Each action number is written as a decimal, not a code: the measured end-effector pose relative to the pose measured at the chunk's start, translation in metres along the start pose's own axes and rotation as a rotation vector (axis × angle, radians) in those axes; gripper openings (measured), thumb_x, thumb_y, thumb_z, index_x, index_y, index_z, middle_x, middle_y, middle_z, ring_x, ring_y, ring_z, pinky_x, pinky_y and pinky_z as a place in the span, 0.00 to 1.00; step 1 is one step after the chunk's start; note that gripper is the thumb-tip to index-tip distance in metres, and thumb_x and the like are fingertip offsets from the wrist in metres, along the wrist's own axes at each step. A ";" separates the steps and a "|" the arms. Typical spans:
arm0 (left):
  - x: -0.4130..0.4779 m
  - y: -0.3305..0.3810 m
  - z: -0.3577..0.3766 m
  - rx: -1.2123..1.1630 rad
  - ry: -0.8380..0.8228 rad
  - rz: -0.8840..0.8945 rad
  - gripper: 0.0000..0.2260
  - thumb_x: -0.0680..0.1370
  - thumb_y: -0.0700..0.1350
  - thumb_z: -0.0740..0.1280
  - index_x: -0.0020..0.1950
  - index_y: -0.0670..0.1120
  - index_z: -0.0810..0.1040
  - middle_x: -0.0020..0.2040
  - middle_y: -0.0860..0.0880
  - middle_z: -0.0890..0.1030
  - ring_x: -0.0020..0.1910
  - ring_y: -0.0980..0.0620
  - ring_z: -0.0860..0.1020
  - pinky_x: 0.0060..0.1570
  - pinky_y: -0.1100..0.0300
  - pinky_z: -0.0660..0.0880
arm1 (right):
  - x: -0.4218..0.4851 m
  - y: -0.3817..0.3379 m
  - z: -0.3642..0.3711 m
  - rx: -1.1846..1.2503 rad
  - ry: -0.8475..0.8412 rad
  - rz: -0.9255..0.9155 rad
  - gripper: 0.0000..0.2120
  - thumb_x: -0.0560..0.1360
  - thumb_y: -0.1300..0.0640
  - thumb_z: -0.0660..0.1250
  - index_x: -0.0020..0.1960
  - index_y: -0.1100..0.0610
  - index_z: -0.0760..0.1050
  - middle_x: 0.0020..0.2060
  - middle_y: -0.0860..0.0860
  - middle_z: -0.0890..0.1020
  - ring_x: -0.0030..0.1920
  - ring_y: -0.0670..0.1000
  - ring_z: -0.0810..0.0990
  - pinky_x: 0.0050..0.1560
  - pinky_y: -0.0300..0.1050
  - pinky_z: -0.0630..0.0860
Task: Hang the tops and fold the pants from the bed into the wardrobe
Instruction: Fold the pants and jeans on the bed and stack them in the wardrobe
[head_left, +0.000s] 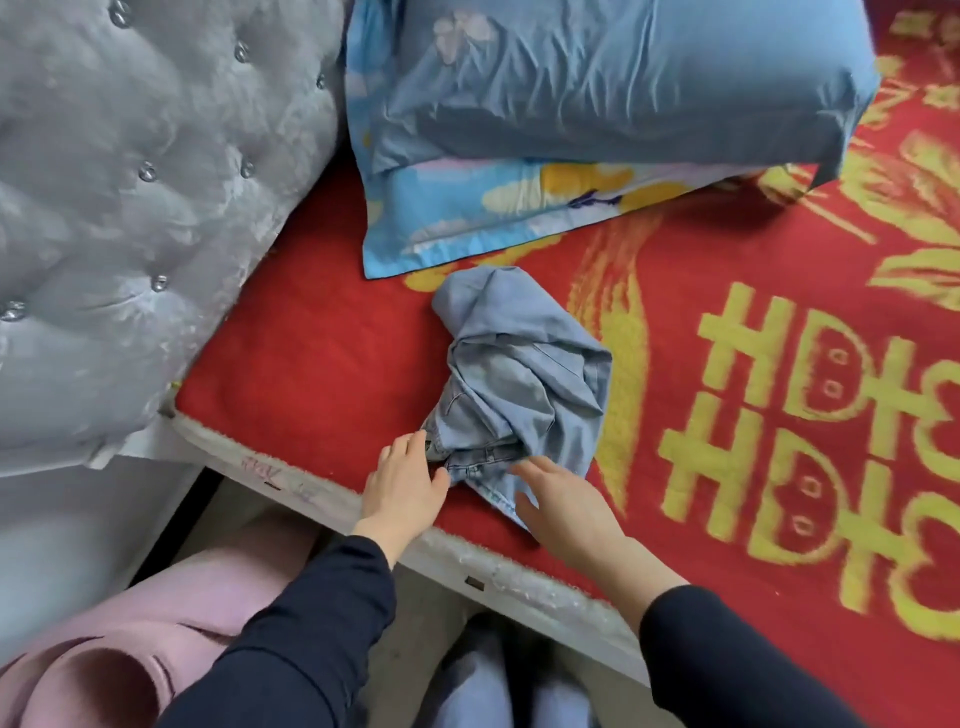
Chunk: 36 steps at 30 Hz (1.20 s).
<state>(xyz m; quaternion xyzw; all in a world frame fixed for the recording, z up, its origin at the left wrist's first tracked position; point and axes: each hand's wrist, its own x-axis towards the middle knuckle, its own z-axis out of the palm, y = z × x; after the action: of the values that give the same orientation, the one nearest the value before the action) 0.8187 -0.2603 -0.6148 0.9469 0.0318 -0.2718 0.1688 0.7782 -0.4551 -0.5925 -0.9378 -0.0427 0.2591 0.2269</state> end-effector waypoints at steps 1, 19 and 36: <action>0.009 -0.004 0.007 -0.002 -0.007 0.009 0.27 0.80 0.53 0.60 0.77 0.47 0.57 0.76 0.49 0.61 0.73 0.48 0.61 0.67 0.50 0.66 | 0.012 0.000 0.010 -0.023 -0.006 -0.024 0.18 0.79 0.57 0.58 0.69 0.52 0.69 0.65 0.47 0.73 0.59 0.54 0.76 0.49 0.51 0.76; 0.031 0.066 -0.092 -0.653 0.284 -0.023 0.13 0.80 0.42 0.57 0.35 0.42 0.68 0.32 0.51 0.68 0.30 0.55 0.64 0.30 0.59 0.61 | 0.009 0.018 -0.029 0.061 0.236 0.062 0.04 0.78 0.64 0.60 0.53 0.60 0.70 0.44 0.57 0.77 0.31 0.59 0.74 0.26 0.51 0.67; -0.111 0.345 -0.229 -1.193 0.319 0.336 0.17 0.75 0.43 0.70 0.62 0.47 0.70 0.55 0.43 0.76 0.48 0.47 0.76 0.52 0.49 0.75 | -0.260 0.107 -0.342 0.742 0.906 0.140 0.05 0.66 0.62 0.71 0.35 0.54 0.79 0.26 0.41 0.77 0.29 0.38 0.72 0.30 0.33 0.68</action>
<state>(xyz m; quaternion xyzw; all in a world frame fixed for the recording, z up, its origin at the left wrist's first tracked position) 0.8923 -0.5043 -0.2706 0.7109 0.0533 -0.0328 0.7005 0.7228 -0.7400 -0.2586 -0.8136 0.2138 -0.1556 0.5177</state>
